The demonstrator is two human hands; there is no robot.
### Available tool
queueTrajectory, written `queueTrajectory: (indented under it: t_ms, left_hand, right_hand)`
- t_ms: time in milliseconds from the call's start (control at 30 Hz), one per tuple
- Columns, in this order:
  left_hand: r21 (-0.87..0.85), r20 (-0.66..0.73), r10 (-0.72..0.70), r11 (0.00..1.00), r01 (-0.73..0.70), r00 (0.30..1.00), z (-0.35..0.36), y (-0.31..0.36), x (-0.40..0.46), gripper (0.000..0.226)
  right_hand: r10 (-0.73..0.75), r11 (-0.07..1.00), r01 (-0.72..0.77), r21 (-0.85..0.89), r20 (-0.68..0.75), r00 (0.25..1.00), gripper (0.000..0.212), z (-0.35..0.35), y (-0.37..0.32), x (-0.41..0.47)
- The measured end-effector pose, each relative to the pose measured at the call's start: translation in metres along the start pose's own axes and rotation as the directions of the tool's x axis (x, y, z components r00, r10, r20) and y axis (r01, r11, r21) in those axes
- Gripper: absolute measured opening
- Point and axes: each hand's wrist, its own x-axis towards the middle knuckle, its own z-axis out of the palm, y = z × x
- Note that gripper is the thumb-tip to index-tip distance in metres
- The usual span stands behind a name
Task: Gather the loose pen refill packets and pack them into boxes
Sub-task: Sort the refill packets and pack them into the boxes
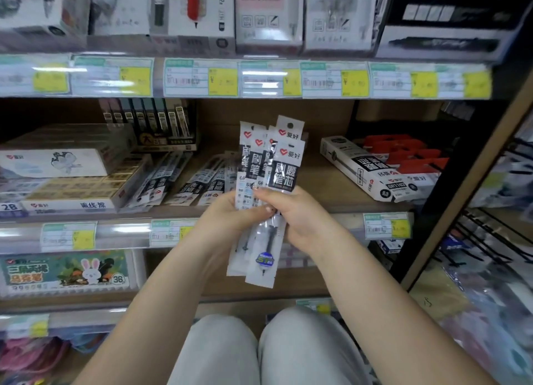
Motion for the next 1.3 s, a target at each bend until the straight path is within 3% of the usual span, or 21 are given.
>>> queueTrajectory:
  t_ms: [167,367,500,633,767,867,933,1000,1033,1133,1300]
  left_hand:
    - [-0.017,0.076,-0.091,0.996,0.093,0.993,0.008,-0.005,0.000,0.021]
    - [0.085,0.150,-0.192,0.980,0.181,0.970,0.018,-0.011,-0.007,0.022]
    - [0.099,0.200,-0.189,0.980,0.172,0.961,0.029,-0.010,-0.008,0.019]
    - [0.118,0.202,-0.180,0.980,0.158,0.963,0.041,-0.013,-0.005,0.015]
    - [0.306,0.182,-0.151,0.948,0.090,0.972,0.054,-0.012,0.001,0.030]
    - [0.498,0.070,-0.002,0.867,-0.033,0.998,0.064,-0.005,0.016,0.047]
    - [0.585,0.047,0.146,0.798,-0.146,0.988,0.073,-0.001,0.028,0.039]
    - [0.724,0.070,0.256,0.652,-0.226,0.964,0.087,0.002,0.039,0.019]
    - [0.787,0.117,0.288,0.557,-0.265,0.951,0.096,0.004,0.044,0.026]
    - [0.865,0.285,0.274,0.339,-0.370,0.918,0.122,0.002,0.060,0.050]
    - [0.865,0.400,0.199,0.239,-0.440,0.895,0.148,-0.016,0.089,0.059]
  right_hand:
    - [0.017,0.995,-0.012,0.100,-0.047,0.999,0.014,-0.013,0.002,-0.008]
    - [-0.014,0.976,0.034,0.216,-0.097,0.995,0.018,-0.032,-0.004,-0.020]
    - [-0.009,0.969,0.044,0.242,-0.147,0.989,0.020,-0.039,-0.009,-0.029]
    - [-0.045,0.972,0.061,0.225,-0.075,0.996,0.019,-0.044,-0.012,-0.040]
    - [-0.149,0.974,0.172,0.145,-0.157,0.976,0.020,-0.053,-0.019,-0.052]
    - [-0.283,0.959,0.275,-0.072,-0.350,0.893,0.018,-0.064,-0.025,-0.060]
    - [-0.396,0.918,0.337,-0.209,-0.449,0.801,0.016,-0.072,-0.031,-0.066]
    - [-0.491,0.871,0.389,-0.301,-0.502,0.711,0.019,-0.081,-0.040,-0.075]
    - [-0.540,0.841,0.394,-0.371,-0.520,0.662,0.021,-0.085,-0.045,-0.081]
    - [-0.658,0.743,0.369,-0.559,-0.507,0.557,0.016,-0.096,-0.053,-0.089]
    - [-0.699,0.708,0.320,-0.629,-0.560,0.445,0.016,-0.111,-0.055,-0.094]
